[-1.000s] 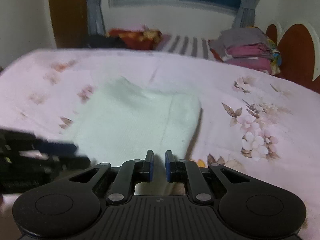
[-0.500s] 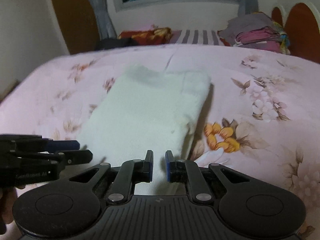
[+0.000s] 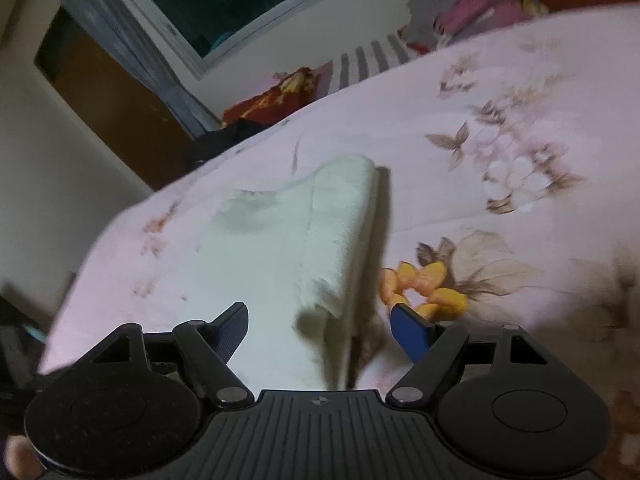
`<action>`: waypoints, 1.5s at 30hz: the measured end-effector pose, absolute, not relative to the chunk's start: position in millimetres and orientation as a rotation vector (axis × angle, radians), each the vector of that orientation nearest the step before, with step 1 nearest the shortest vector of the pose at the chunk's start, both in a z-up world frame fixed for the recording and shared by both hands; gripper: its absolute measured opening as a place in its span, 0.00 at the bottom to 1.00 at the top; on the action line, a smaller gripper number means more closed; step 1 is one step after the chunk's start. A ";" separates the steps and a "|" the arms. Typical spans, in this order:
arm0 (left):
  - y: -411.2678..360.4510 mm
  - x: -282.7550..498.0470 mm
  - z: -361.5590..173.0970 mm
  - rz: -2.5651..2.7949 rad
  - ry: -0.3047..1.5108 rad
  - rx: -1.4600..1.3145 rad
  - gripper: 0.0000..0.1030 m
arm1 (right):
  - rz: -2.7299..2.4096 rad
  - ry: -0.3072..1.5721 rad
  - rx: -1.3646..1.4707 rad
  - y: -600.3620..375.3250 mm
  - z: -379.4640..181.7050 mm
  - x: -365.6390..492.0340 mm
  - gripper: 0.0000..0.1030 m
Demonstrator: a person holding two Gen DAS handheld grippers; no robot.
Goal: Fold small clothes
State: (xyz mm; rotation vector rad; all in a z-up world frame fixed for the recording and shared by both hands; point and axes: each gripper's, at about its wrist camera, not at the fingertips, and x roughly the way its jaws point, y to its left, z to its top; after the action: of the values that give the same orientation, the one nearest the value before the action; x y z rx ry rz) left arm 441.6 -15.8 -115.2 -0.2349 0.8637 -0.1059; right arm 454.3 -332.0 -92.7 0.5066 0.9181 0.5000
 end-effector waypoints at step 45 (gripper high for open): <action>33.2 476.5 -83.1 -0.221 0.851 -0.310 0.35 | 0.544 0.924 0.401 -239.4 -60.3 463.0 0.32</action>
State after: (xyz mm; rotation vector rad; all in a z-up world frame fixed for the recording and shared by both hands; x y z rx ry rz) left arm 476.5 33.2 -83.1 -0.3104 0.8512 -0.2210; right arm 463.0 -239.4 -60.3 0.4014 0.9240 0.5444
